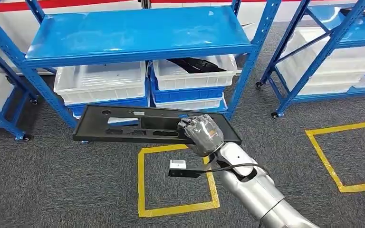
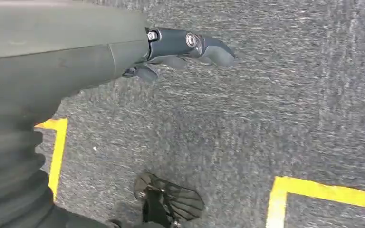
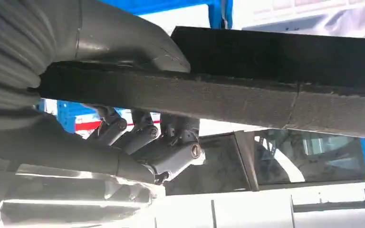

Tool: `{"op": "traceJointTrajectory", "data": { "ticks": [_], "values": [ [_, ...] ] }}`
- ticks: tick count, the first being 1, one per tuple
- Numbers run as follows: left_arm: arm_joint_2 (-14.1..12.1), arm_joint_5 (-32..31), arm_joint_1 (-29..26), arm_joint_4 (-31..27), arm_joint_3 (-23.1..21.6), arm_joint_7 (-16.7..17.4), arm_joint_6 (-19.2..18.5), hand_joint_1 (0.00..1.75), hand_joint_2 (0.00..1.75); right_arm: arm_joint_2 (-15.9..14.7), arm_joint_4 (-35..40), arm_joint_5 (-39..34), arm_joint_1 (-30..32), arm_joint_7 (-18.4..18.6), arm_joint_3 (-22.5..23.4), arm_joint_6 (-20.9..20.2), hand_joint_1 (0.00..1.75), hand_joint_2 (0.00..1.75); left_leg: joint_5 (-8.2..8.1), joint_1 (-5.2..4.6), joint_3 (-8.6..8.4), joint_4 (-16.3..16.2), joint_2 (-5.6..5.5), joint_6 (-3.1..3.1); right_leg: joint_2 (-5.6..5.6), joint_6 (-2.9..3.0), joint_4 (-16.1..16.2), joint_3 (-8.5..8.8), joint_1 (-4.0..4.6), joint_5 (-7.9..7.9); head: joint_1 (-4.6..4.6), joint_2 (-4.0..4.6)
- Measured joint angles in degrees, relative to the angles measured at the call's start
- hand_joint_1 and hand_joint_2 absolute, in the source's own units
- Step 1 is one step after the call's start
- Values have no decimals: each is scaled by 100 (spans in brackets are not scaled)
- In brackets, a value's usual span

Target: Take the parts from the cabinet and place them on the table.

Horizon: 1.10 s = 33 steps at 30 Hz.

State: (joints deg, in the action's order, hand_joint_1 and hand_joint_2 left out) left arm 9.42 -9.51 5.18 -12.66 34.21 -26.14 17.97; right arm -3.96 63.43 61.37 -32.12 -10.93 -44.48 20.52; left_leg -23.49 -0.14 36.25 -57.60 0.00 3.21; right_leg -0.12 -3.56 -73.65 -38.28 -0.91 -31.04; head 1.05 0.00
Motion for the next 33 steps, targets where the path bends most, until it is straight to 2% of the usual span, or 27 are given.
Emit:
{"op": "traceJointTrajectory", "data": {
  "ticks": [1,2,3,4,6,7,8,9,11,12,13,14,15,17,18,19,22,23,24,25,26,28,29,30,31,32,33],
  "values": [
    [0,0,0,0,0,0,0,0,175,0,0,0,-4,-2,0,0,171,175,63,-21,66,0,-1,-2,-1,-1,396,307,30,141,0,0],
    [2,-2,2,0,0,0,0,0,175,4,2,0,-12,-4,2,0,171,175,124,-36,115,-1,-6,-12,-1,57,930,699,44,180,0,0],
    [15,-2,3,0,2,0,-2,0,175,4,15,9,-17,-4,11,4,171,175,164,-65,145,-6,-10,-36,-2,152,1458,1101,82,47,7,0],
    [20,-4,3,0,2,0,-4,0,175,13,31,20,-25,-7,22,15,171,175,222,-77,169,-5,-6,-63,-4,195,1852,1276,135,-50,2,0],
    [20,-11,3,0,2,-6,-15,0,175,9,31,39,-23,-13,33,74,171,175,312,-52,183,35,-2,-114,8,243,1823,1153,139,7,29,0],
    [22,-15,-4,0,2,-31,-17,0,175,2,28,55,-11,-13,37,85,171,175,347,-44,191,42,-5,-154,5,300,1840,1141,126,54,42,0],
    [17,-28,-8,0,2,-61,-20,0,175,0,26,61,-6,-13,37,83,171,175,304,-6,242,-16,-15,-177,-13,335,1859,1118,-25,129,23,0],
    [18,-59,-16,0,2,-81,-37,0,175,2,28,61,-10,-13,37,83,171,175,44,4,307,-154,-21,-224,-17,377,1858,1121,6,175,17,0],
    [13,-88,-18,0,2,-85,-85,0,175,20,28,9,-10,-13,66,83,171,175,-693,42,516,-881,-20,-300,-23,457,1853,1004,5,287,59,0],
    [9,-96,-18,0,2,-79,-122,0,175,24,28,-35,-4,-11,100,83,171,175,-887,70,624,-1301,-20,-340,-26,443,1840,937,5,339,54,0],
    [2,-101,-18,0,2,-66,-125,0,175,33,28,-77,9,-4,127,83,171,175,-903,101,683,-1610,-17,-372,-28,417,1833,874,1,374,59,0],
    [-7,-118,-17,0,2,-59,-127,0,175,39,28,-127,35,0,162,85,171,175,-776,143,626,-1684,-15,-405,-18,388,1819,818,-9,407,57,0],
    [-13,-120,-17,-2,2,-50,-129,0,175,37,28,-146,61,7,197,87,171,175,-622,181,447,-1492,-16,-429,34,350,1796,776,-28,431,55,0],
    [-24,-144,-26,-4,2,-33,-131,0,175,39,35,-177,81,2,240,92,171,175,-349,256,-215,-558,-72,-499,78,321,1705,696,-86,441,59,0],
    [-20,-162,-24,-2,2,-31,-131,0,175,46,61,-184,88,-7,266,96,171,175,-467,295,-445,-206,-296,-552,94,306,1647,608,-72,438,64,0],
    [-20,-184,-28,-2,2,-24,-133,0,175,54,81,-188,84,-7,291,107,171,175,-457,269,-456,-149,-409,-522,133,243,1597,544,-47,464,60,0],
    [-31,-190,-26,-4,2,-7,-133,0,175,68,131,-166,130,-4,323,122,171,175,-450,197,-388,-138,-249,-416,306,67,1627,458,-19,581,50,0],
    [-26,-190,-25,-4,2,0,-133,0,175,57,147,-138,147,2,330,122,171,175,-401,220,-388,-69,-170,-323,283,44,1598,409,-10,548,55,0],
    [-20,-192,-15,-4,2,0,-133,0,175,52,162,-133,159,7,341,122,171,175,-373,196,-370,-68,-119,-251,163,66,1440,296,-37,441,53,0],
    [-28,-192,-13,-9,4,4,-131,0,175,55,168,-125,159,13,345,122,171,175,-358,191,-337,-68,-68,-171,109,107,1100,135,-35,259,2,0],
    [-35,-193,-14,-17,4,15,-133,0,175,55,173,-118,160,18,348,122,171,175,-342,179,-311,-68,0,-147,90,128,607,-84,-39,54,-13,0],
    [-37,-195,-15,-20,2,22,-131,0,175,52,173,-94,187,33,348,109,171,175,-315,151,-270,-69,121,-113,83,98,-234,-444,-30,-206,-22,0],
    [-35,-195,-15,-20,2,26,-131,0,175,48,173,-85,209,48,348,105,171,175,-307,130,-261,-69,183,-103,81,65,-236,-417,-31,-177,-26,0],
    [-35,-195,-15,-20,2,33,-133,0,175,46,173,-85,224,57,350,103,171,175,-300,120,-258,-69,228,-103,70,30,31,-235,-31,-66,-24,0],
    [-35,-195,-14,-20,2,35,-131,0,175,46,173,-85,226,61,354,105,171,175,-296,111,-260,-69,285,-109,33,-1,521,55,-28,102,-28,0],
    [-35,-195,-14,-20,4,35,-131,0,175,50,175,-85,221,61,367,103,171,175,-291,108,-266,-69,332,-118,-89,-17,1130,406,-21,284,-24,0],
    [-35,-195,-13,-24,2,35,-131,0,175,55,190,-85,214,61,378,105,171,175,-285,88,-275,-70,379,-131,-350,17,1592,647,-6,338,-28,0]
  ]
}}
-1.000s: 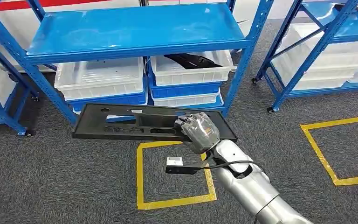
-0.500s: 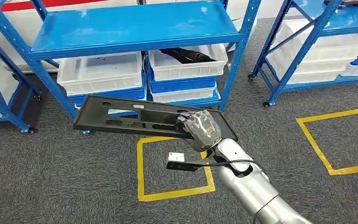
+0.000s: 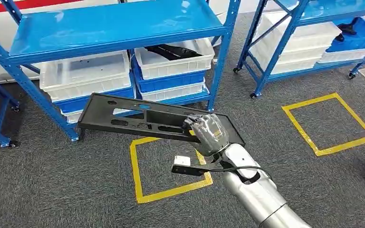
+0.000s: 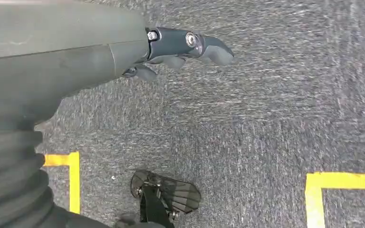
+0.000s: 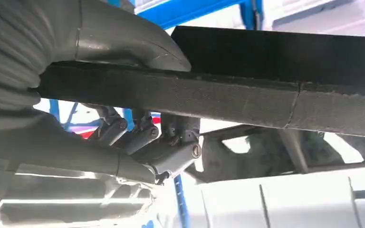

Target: Take the parts from the cabinet and place them on the table.

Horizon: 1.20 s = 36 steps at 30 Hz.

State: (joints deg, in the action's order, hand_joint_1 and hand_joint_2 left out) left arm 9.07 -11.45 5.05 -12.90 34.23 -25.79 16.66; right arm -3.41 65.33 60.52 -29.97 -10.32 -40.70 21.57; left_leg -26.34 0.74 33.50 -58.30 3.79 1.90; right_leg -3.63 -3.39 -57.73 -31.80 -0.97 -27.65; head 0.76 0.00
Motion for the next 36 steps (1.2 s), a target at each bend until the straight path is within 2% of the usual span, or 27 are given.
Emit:
{"op": "traceJointTrajectory", "data": {
  "ticks": [1,2,4,5,6,7,8,10,11,12,14,15,16,19,20,21,22,23,25,26,27,28,30,31,32,33,36],
  "values": [
    [2,0,-1,-2,0,0,0,0,175,7,15,0,-5,0,7,0,171,175,3,-31,15,-2,36,-33,-7,65,25,17,98,10,7,0],
    [-2,0,-1,-4,0,0,0,0,175,15,24,0,-6,2,13,-2,171,175,14,-34,21,-9,77,-61,99,126,36,-12,101,46,9,0],
    [7,0,1,-4,0,0,0,0,175,7,24,2,7,2,37,-2,171,175,53,-18,11,16,161,-121,190,180,32,-56,126,79,7,0],
    [9,0,0,-7,0,0,0,0,175,2,28,2,4,2,39,-2,171,175,32,-17,32,5,189,-154,242,256,93,-23,50,131,0,0],
    [-2,0,2,-9,0,0,0,0,175,11,33,4,6,2,39,-2,171,175,-85,21,71,-81,9,-186,288,288,103,-23,1,155,9,0],
    [-4,0,-2,-9,0,0,2,0,175,26,35,2,-2,4,41,-2,171,175,-341,34,176,-400,-209,-193,332,357,103,-43,-6,185,11,0],
    [-4,0,-7,-9,2,0,0,0,175,48,33,2,5,7,41,-2,171,175,-581,35,343,-820,-319,-210,377,373,103,-55,-2,197,22,0],
    [-4,0,-14,-9,2,2,2,0,175,52,33,4,18,4,39,-4,171,175,-924,36,717,-1686,-382,-238,499,389,94,-88,26,214,24,0],
    [-4,0,-14,-9,2,2,2,0,175,52,30,7,35,4,37,-7,171,175,-878,39,747,-1766,-382,-238,570,386,85,-92,27,215,18,0],
    [-4,0,-15,-9,2,4,2,0,175,52,30,7,44,4,37,-7,171,175,-713,40,646,-1571,-385,-231,637,385,69,-93,27,215,20,0],
    [-11,0,-14,-9,4,2,2,0,175,59,30,7,35,4,39,-11,171,175,-194,65,189,-666,-481,-218,788,381,23,-95,23,211,22,0],
    [-15,0,-19,-9,9,4,4,0,175,61,31,7,29,4,37,-18,171,175,-59,101,22,-265,-750,-205,849,367,-4,-129,18,202,22,0],
    [-22,0,-25,-7,26,13,7,0,175,72,31,7,10,4,39,-33,171,175,-118,115,-14,-204,-909,-196,913,338,-46,-191,88,211,13,0],
    [-22,-2,-21,-9,44,20,11,0,175,94,30,9,20,9,48,-50,171,175,-150,56,3,-131,-734,-147,1109,209,-22,-336,24,296,18,0],
    [-18,-2,-21,-9,50,22,13,0,175,83,30,13,18,9,52,-50,171,175,-110,80,-12,-70,-656,-89,1188,172,-20,-367,65,312,4,0],
    [-7,-4,-15,-11,57,22,13,0,175,74,31,13,24,9,61,-50,171,175,-77,101,-18,-35,-568,-45,986,165,-97,-407,52,251,11,0],
    [-9,-11,-16,-13,61,22,13,0,175,74,30,15,-3,9,70,-50,171,175,-74,92,-20,-22,-513,1,690,173,-339,-545,74,111,-15,0],
    [-9,-18,-19,-13,63,22,9,0,175,81,30,15,-16,9,74,-50,171,175,-70,90,-18,-23,-434,15,558,193,-726,-731,73,-63,-66,0],
    [-9,-46,-27,-13,74,22,9,0,175,83,28,44,-8,24,81,-55,171,175,-73,67,-11,-24,-260,21,463,187,-1623,-1141,48,-365,-65,0],
    [-11,-57,-28,-13,81,20,9,0,175,79,28,74,4,33,85,-55,171,175,-73,64,-11,-24,-179,20,447,151,-1806,-1215,31,-384,-74,0],
    [-7,-68,-27,-13,83,-28,24,0,175,66,28,114,14,61,89,-52,171,175,-74,64,-12,-25,-100,19,429,104,-1689,-1144,14,-313,-68,0],
    [29,-96,-18,-15,83,-81,88,0,175,55,28,144,18,81,94,-39,171,175,-77,67,-13,-26,-29,15,388,42,-1316,-932,-5,-162,-74,0],
    [102,-109,8,-22,83,-105,196,0,175,48,31,164,17,105,114,-26,171,175,-82,69,-24,-26,46,4,241,-21,-667,-570,-34,56,-65,0],
    [144,-116,35,-33,83,-107,242,0,175,46,35,177,16,111,129,-20,171,175,-89,65,-38,-27,82,-11,14,-41,-247,-326,-32,174,-72,0],
    [173,-122,59,-48,81,-109,273,0,175,46,50,199,16,125,151,-17,171,175,-102,22,-47,-30,126,-38,-286,20,-13,-242,-1,155,-94,0],
    [236,-131,72,-50,81,-111,297,0,175,46,59,206,17,125,166,-13,171,175,-109,5,-51,-32,182,-84,-187,54,-12,-220,96,206,-76,0],
    [317,-160,105,-66,81,-107,315,0,175,15,59,210,46,127,199,2,171,175,-121,15,-96,-13,403,-149,61,136,-16,-274,93,248,-74,0]
  ]
}}
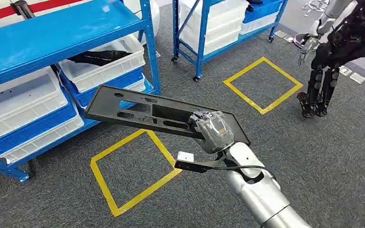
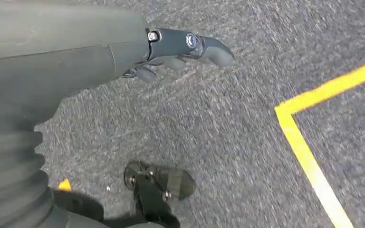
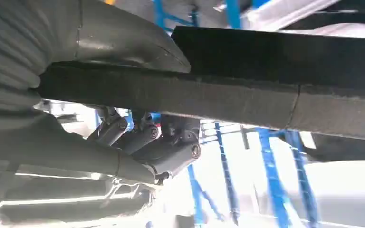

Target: Take the parts from the cabinet and place them on the table.

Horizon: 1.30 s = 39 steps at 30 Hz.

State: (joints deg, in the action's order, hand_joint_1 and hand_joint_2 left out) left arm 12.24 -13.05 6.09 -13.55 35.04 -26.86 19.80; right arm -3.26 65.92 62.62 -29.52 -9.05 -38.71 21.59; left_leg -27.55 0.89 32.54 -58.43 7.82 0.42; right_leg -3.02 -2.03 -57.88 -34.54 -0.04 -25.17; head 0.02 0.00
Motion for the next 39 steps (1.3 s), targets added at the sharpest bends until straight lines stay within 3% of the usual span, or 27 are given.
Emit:
{"op": "traceJointTrajectory", "data": {
  "ticks": [1,2,3,4,6,7,9,10,11,12,15,16,18,20,22,23,25,26,27,28,31,32,33,34,36,37,39],
  "values": [
    [7,-6,4,0,0,0,0,0,175,-4,4,4,12,0,9,2,171,175,-75,52,30,-41,-109,-63,80,63,38,21,-172,38,13,0],
    [6,-7,5,-9,0,0,-2,0,175,-13,7,7,7,0,15,4,171,175,-215,77,75,-196,-422,-70,160,70,37,13,-137,42,31,0],
    [9,-7,-2,-9,0,-2,-4,0,175,-4,7,15,7,24,17,4,171,175,-461,80,228,-560,-637,-56,207,176,31,8,-138,55,31,0],
    [9,-17,-12,-9,0,-2,-11,0,175,2,9,50,20,37,17,20,171,175,-745,73,475,-1120,-763,-61,296,205,33,7,-121,54,48,0],
    [6,-42,-14,-9,0,0,-26,0,175,-11,17,103,71,87,22,35,171,175,-948,77,807,-1806,-808,-72,458,205,26,11,-96,54,46,0],
    [6,-72,-11,-11,0,7,-33,0,175,-26,22,120,113,109,28,39,171,175,-849,82,810,-1773,-807,-69,545,204,20,16,-96,55,44,0],
    [2,-107,2,-35,0,54,-44,0,175,-59,83,151,187,138,52,42,171,175,-360,114,482,-1055,-832,-78,719,198,-26,14,-117,50,48,0],
    [-9,-140,7,-46,0,76,-57,0,175,-74,116,162,208,149,74,44,171,175,-95,157,235,-539,-953,-89,806,185,-70,5,-123,39,50,0],
    [-18,-146,11,-46,-2,96,-76,0,175,-89,144,170,225,153,92,46,171,175,-117,212,121,-315,-1290,-104,872,150,-112,-42,-121,20,46,0],
    [-20,-168,16,-48,-4,103,-111,0,175,-105,190,188,225,181,120,70,171,175,-144,216,136,-234,-1413,-111,951,114,-193,-126,-61,5,37,0],
    [-31,-269,41,-48,-26,151,-140,0,175,-212,319,276,383,267,208,138,171,175,-103,89,130,-236,-1197,-1,1165,-57,-96,-207,-93,108,39,0],
    [-35,-293,62,-48,-46,182,-164,0,175,-278,374,308,444,300,245,162,171,175,-46,137,111,-154,-1107,86,1130,-86,-67,-264,-92,96,37,0],
    [-70,-359,123,-55,-59,287,-192,0,175,-367,472,337,520,332,339,199,171,175,-6,110,91,-91,-973,171,547,-67,-538,-463,-108,-124,-2,0],
    [-114,-411,140,-55,-83,415,-219,0,175,-431,575,391,569,396,431,225,171,175,-18,92,93,-92,-775,188,381,-83,-1478,-925,-138,-484,-22,0],
    [-153,-503,156,-55,-123,470,-262,0,175,-509,703,485,692,505,516,238,171,175,-25,75,90,-94,-599,193,367,-161,-1835,-1094,-165,-549,-22,0],
    [-162,-544,163,-55,-158,472,-308,0,175,-561,771,529,764,553,566,238,171,175,-29,70,87,-94,-538,188,359,-211,-1599,-956,-166,-449,-17,0],
    [-190,-623,168,-55,-221,492,-374,0,175,-695,945,573,908,614,673,251,171,175,-51,67,63,-94,-411,157,168,-295,-500,-325,-164,-93,-20,0],
    [-203,-649,167,-55,-243,509,-400,0,175,-754,1018,575,953,625,719,258,171,175,-64,54,45,-94,-382,137,-111,-281,-121,-89,-141,-13,-26,0],
    [-221,-686,163,-52,-271,540,-428,0,175,-815,1113,577,1009,649,778,289,171,175,-96,-2,42,-101,-316,86,-212,-194,-54,-36,-23,2,-22,0],
    [-245,-708,162,-50,-295,595,-468,0,175,-870,1205,577,1093,662,829,335,171,175,-98,4,23,-98,-272,68,-101,-109,-44,-74,14,22,-13,0],
    [-308,-748,157,-48,-345,765,-687,0,175,-1060,1481,577,1391,702,1022,468,171,175,-130,12,-32,-64,-98,0,79,-6,-2,-66,11,61,-15,0],
    [-357,-802,157,-48,-356,807,-737,0,175,-1075,1574,590,1511,702,1069,483,171,175,-234,60,-2,-163,-289,-23,151,47,26,-36,-142,76,5,0],
    [-394,-857,154,-46,-380,846,-774,0,175,-1135,1639,608,1559,702,1117,522,171,175,-426,64,95,-423,-522,-10,207,160,27,-37,-139,84,2,0],
    [-415,-883,145,-41,-409,898,-783,0,175,-1145,1687,610,1592,708,1134,535,171,175,-680,61,283,-869,-693,-12,254,211,27,-37,-120,90,35,0],
    [-463,-909,126,-33,-444,944,-789,0,175,-1154,1757,612,1673,717,1156,540,171,175,-1016,62,719,-1745,-806,-32,441,220,23,-41,-100,91,61,0],
    [-479,-916,120,-31,-448,960,-789,0,175,-1158,1775,619,1714,717,1167,540,171,175,-976,64,802,-1862,-804,-36,531,219,21,-37,-97,91,66,0],
    [-498,-929,120,-31,-481,973,-796,0,175,-1174,1799,634,1766,717,1185,542,171,175,-574,86,610,-1375,-808,-40,698,216,-12,-36,-108,90,70,0]
  ]
}}
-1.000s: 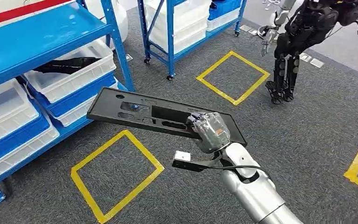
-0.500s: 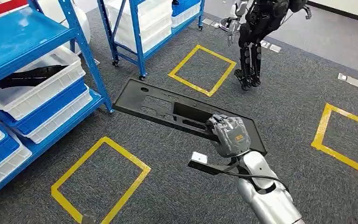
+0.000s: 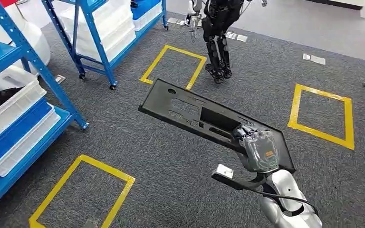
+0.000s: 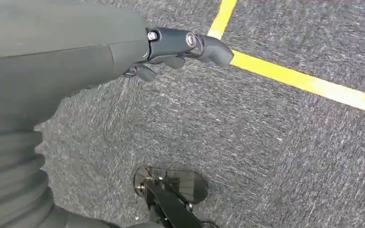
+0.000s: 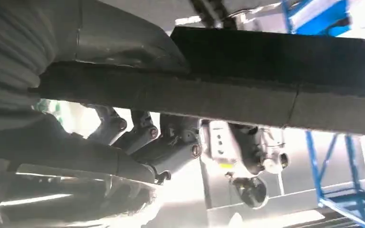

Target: Take the parts from the cabinet and place them on the table.

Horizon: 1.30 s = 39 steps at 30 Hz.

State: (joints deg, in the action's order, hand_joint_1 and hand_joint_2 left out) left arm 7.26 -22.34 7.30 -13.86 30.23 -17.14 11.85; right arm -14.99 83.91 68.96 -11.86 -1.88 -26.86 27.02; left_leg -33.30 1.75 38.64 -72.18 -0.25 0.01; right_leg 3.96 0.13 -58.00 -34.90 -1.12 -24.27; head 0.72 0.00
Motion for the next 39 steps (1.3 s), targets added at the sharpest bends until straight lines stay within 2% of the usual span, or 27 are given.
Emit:
{"op": "traceJointTrajectory", "data": {
  "ticks": [1,2,3,7,9,10,12,13,14,16,17,18,19,22,23,24,25,26,27,29,31,32,33,34,37,38,39],
  "values": [
    [-17,-35,3,0,-17,13,-13,0,175,-4,15,13,20,2,4,-2,171,175,304,34,-260,544,-62,-12,91,-5,-36,-3,-12,-3,-9,0],
    [-35,-70,4,0,-41,46,-48,0,175,-4,43,41,27,30,17,-2,171,175,484,84,-467,995,-275,-27,169,-50,-92,-30,-11,-32,-4,0],
    [-37,-118,11,7,-57,101,-59,0,175,-7,79,66,27,61,39,-2,171,175,363,90,-499,1062,-520,-47,222,-89,-164,-95,34,-49,-4,0],
    [-33,-295,95,4,-186,280,-68,0,175,-33,212,153,135,138,147,-2,171,175,477,-32,-484,1124,-234,164,434,-290,-97,-232,58,44,-20,0],
    [-33,-354,149,4,-258,324,-129,0,175,-72,258,190,200,140,177,11,171,175,534,-40,-499,1197,-116,291,-175,-277,-355,-343,42,-91,-42,0],
    [-37,-365,157,4,-289,334,-157,0,175,-72,269,199,200,144,184,26,171,175,537,-54,-493,1197,-34,309,-294,-260,-713,-528,33,-267,-74,0],
    [-37,-409,153,7,-304,369,-177,0,175,-68,271,271,229,195,188,70,171,175,528,-86,-488,1196,154,323,-322,-263,-1672,-982,19,-614,-77,0],
    [-37,-433,154,7,-319,380,-190,0,175,-68,284,332,273,221,188,74,171,175,526,-97,-486,1196,233,323,-324,-296,-1887,-1076,13,-652,-74,0],
    [-42,-468,156,7,-345,398,-223,0,175,-63,299,402,329,249,188,74,171,175,522,-100,-487,1196,302,324,-330,-333,-1821,-1037,2,-617,-79,0],
    [-50,-481,159,7,-391,426,-277,0,175,-50,336,533,411,308,186,76,171,175,507,-100,-495,1196,443,304,-427,-428,-988,-565,-20,-324,-81,0],
    [-55,-494,158,7,-409,428,-295,0,175,-46,386,572,451,317,186,83,171,175,493,-100,-508,1196,518,283,-645,-452,-335,-186,-20,-155,-81,0],
    [-70,-505,155,7,-424,428,-304,0,175,-39,426,586,475,321,188,90,171,175,473,-127,-525,1193,557,253,-878,-384,-127,-89,25,-153,-79,0],
    [-83,-520,145,9,-435,418,-332,0,175,-26,465,588,503,330,186,100,171,175,446,-141,-528,1194,615,203,-860,-329,-101,-26,133,-118,-72,0],
    [-85,-525,150,11,-446,417,-341,0,175,-39,527,592,589,341,214,135,171,175,427,-112,-599,1223,820,115,-624,-194,-82,-81,171,-87,-63,0],
    [-92,-525,149,9,-457,409,-343,0,175,-39,566,568,623,317,236,131,171,175,368,-63,-584,1174,646,59,-542,-113,-16,-21,-10,-38,-63,0],
    [-114,-522,140,11,-455,396,-345,0,175,-42,592,531,603,284,236,120,171,175,260,-51,-546,1031,331,61,-477,-87,-5,-13,25,-32,-41,0],
    [-116,-516,117,18,-457,383,-354,0,175,-59,594,481,568,262,238,107,171,175,37,-51,-394,705,130,75,-435,17,-7,-11,21,-22,-40,0],
    [-127,-516,89,33,-457,380,-365,0,175,-61,594,453,557,247,238,98,171,175,-197,-55,-179,262,31,72,-364,43,-7,-10,27,-23,-15,0],
    [-140,-509,54,44,-457,378,-369,0,175,-59,599,437,561,238,238,92,171,175,-410,-53,90,-252,-4,60,-264,44,-8,-11,41,-23,-20,0],
    [-162,-507,14,52,-455,376,-369,0,175,-63,599,424,568,227,238,68,171,175,-371,-48,288,-536,-2,47,-91,43,-11,-8,41,-23,-20,0],
    [-186,-494,9,55,-455,374,-378,0,175,-72,599,424,567,219,238,63,171,175,158,-2,-13,191,-20,31,96,37,-28,6,21,-24,-15,0],
    [-197,-490,10,55,-455,372,-382,0,175,-72,599,422,566,214,238,61,171,175,429,43,-256,711,-164,12,171,26,-60,4,16,-31,-18,0],
    [-205,-490,1,59,-455,372,-396,0,175,-74,599,400,562,210,238,57,171,175,516,102,-393,1040,-543,-3,240,-13,-105,-42,10,-53,-9,0],
    [-205,-490,-2,74,-455,372,-407,0,175,-92,603,380,546,208,243,30,171,175,487,92,-396,1076,-575,-16,302,-59,-180,-89,73,-79,-18,0],
    [-227,-463,-8,79,-452,380,-431,0,175,-125,640,326,564,190,251,-31,171,175,509,-27,-409,1083,-340,88,489,-216,-97,-157,40,-18,-15,0],
    [-223,-463,-7,79,-455,380,-441,0,175,-161,658,317,560,177,258,-68,171,175,558,22,-435,1169,-236,162,534,-257,-122,-218,75,-23,-24,0],
    [-236,-461,-11,79,-452,376,-439,0,175,-173,673,291,568,168,260,-83,171,175,578,-3,-470,1214,-177,209,144,-248,-273,-265,51,-93,-24,0]
  ]
}}
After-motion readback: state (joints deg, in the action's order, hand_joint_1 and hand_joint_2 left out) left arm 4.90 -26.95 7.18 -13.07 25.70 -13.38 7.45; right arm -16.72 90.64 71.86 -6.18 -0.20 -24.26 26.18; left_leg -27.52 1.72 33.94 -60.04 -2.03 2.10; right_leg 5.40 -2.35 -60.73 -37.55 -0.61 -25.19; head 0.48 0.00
